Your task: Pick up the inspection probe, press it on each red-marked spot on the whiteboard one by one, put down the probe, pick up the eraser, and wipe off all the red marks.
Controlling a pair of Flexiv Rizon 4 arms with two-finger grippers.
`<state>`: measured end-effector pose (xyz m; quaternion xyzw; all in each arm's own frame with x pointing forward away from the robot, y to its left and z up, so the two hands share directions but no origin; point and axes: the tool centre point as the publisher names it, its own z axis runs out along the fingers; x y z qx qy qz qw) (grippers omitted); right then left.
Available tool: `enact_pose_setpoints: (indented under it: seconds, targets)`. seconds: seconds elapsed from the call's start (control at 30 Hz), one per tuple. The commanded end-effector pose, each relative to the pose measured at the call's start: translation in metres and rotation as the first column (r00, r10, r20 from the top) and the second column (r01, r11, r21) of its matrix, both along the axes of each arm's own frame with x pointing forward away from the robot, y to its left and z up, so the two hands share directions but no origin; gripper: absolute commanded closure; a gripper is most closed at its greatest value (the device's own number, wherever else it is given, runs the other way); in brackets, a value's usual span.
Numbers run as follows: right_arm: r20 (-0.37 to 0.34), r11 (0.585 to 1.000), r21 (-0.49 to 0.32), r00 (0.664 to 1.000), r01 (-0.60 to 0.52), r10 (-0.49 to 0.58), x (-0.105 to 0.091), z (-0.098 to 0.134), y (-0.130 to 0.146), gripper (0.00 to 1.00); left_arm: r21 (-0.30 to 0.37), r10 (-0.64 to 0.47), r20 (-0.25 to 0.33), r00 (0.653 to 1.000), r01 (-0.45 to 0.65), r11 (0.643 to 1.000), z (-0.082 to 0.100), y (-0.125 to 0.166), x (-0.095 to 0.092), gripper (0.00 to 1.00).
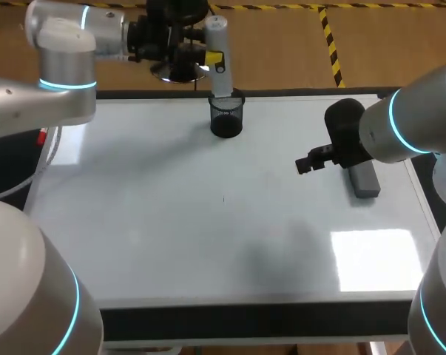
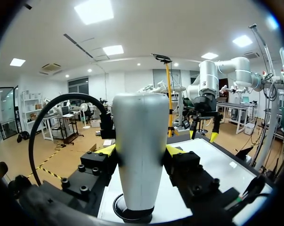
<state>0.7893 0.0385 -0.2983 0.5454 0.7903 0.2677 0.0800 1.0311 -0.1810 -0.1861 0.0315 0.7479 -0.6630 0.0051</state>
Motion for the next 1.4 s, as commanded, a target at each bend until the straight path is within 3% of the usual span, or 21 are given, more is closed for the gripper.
enact_pose_setpoints:
  seconds: [0.03, 0.57, 1.4]
  targets:
    - [0.0, 1.0, 0.001, 1.0, -0.001, 0.001, 0.0, 0.0, -0.001, 0.0, -0.004, -0.015, -0.001, 1.0, 0.015, 1.0, -0.004, -0.006, 0.008, 1.0]
    - [0.0, 1.0, 0.001, 1.0, -0.001, 0.001, 0.0, 0.0, -0.001, 0.0, 0.004, -0.001, -0.038, 0.999, 0.001, 1.0, -0.027, -0.011, 0.013, 1.0]
    - [0.0, 1.0, 0.001, 1.0, -0.001, 0.001, 0.0, 0.0, -0.001, 0.0, 0.005, 0.011, -0.064, 0.998, -0.011, 1.0, -0.045, -0.009, 0.012, 1.0]
